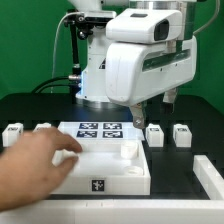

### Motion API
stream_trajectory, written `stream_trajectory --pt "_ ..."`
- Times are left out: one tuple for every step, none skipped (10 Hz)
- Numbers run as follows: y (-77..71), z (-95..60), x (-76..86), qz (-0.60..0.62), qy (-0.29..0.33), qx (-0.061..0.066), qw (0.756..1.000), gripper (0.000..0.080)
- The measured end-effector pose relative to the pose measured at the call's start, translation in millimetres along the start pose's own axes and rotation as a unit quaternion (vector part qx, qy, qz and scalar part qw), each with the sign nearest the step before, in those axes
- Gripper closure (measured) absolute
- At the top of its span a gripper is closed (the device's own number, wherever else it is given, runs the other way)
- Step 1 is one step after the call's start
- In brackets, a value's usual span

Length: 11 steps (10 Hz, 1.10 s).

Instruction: Assemble one leg

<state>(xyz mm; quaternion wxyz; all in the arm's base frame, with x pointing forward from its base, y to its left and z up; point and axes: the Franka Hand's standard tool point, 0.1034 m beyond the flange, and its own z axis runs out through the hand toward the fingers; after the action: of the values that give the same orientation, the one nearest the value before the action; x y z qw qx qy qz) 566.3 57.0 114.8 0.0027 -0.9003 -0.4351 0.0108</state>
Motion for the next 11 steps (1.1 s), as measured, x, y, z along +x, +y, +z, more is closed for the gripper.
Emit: stream_trajectory --pt "-0.2 0.6 -0.1 0.0 0.0 0.0 1.0 0.015" --pt "-0.2 0.6 -0.1 0.0 0.0 0.0 1.0 0.015" --pt "-0.2 0.6 -0.1 0.0 0.0 0.0 1.0 0.015" --pt "-0.2 0.6 -0.1 0.0 0.0 0.0 1.0 0.015" --pt "-0.2 0.7 -0.2 0.0 0.0 0.001 1.0 0.015" --pt "-0.2 0.8 -0.2 0.0 0.0 0.001 1.0 0.015" --pt "-0.2 0.8 -0.2 0.0 0.0 0.001 1.0 0.015" --pt "-0.2 0.8 -0.2 0.0 0.0 0.001 1.0 0.015" --pt "-0.3 0.9 -0.2 0.0 0.0 0.001 1.0 0.015" --pt "-0.3 1.0 -0.2 0.0 0.0 0.001 1.0 0.015" --pt "-0.3 1.0 -0.2 0.0 0.0 0.001 1.0 0.015"
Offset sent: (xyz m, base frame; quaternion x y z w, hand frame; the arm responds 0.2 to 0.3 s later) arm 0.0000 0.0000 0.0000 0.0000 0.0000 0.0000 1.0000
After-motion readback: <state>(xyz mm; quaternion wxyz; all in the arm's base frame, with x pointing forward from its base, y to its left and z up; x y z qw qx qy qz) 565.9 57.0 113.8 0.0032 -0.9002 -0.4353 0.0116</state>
